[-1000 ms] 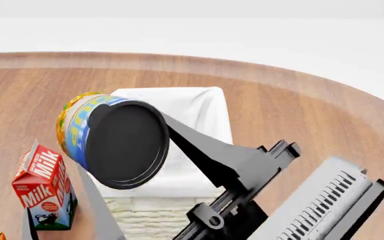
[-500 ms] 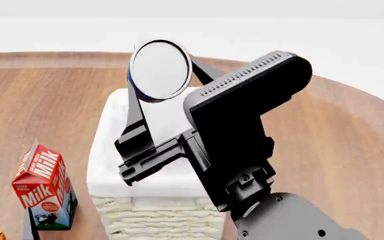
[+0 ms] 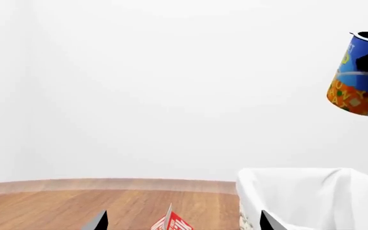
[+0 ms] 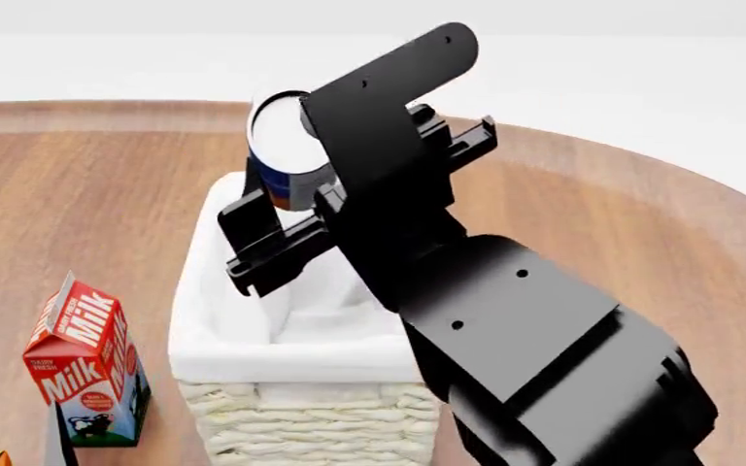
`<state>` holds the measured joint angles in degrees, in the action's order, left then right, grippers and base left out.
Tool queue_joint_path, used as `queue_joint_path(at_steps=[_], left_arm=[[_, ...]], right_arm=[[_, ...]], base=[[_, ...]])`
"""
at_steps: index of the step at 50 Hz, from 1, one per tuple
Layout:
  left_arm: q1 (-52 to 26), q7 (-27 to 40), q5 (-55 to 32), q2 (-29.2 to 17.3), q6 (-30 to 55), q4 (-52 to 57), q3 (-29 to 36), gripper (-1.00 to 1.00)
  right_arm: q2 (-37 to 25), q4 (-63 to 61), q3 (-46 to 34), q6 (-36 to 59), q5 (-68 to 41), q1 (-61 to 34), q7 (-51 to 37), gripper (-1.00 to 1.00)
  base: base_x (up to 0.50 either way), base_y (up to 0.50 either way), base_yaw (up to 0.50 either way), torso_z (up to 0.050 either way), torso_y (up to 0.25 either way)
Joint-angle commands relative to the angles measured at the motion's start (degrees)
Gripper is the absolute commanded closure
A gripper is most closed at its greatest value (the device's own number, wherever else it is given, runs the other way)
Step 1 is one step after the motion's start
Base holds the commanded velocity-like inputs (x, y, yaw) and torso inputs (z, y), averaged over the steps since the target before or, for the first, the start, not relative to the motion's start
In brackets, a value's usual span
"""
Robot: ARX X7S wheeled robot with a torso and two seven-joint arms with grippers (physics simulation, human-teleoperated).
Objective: Pick up the alphabet soup, and put it in the basket.
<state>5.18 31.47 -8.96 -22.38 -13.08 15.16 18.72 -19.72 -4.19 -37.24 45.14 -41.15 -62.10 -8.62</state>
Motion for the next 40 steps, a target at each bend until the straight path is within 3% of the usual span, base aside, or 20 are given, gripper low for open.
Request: queue_joint_path(at_steps=[1,16,40], left_arm=[[-0.07,0.07,-0.1,-0.11,0.05,0.04,0.12,-1.0],[-0.18,0.09,0.17,-0.11,0.16,0.06,0.61,-1.0],[-0.26,0.01,0.3,-0.15,0.06,0.33,1.38,-1.0]], right_arm=[[4.4,10.82,-1.08,3.75,0.86,-6.99,4.04,1.0],[10.43,29.27,-3.82,6.11,2.05,-14.43,8.53,1.0],[16.36,43.42,-5.86,9.7,1.43,-21.43,12.53,1.0]], base=[[0.0,0.0,0.0,0.0,0.0],[0.0,0.0,0.0,0.001,0.001],[0.0,0.0,0.0,0.0,0.001]])
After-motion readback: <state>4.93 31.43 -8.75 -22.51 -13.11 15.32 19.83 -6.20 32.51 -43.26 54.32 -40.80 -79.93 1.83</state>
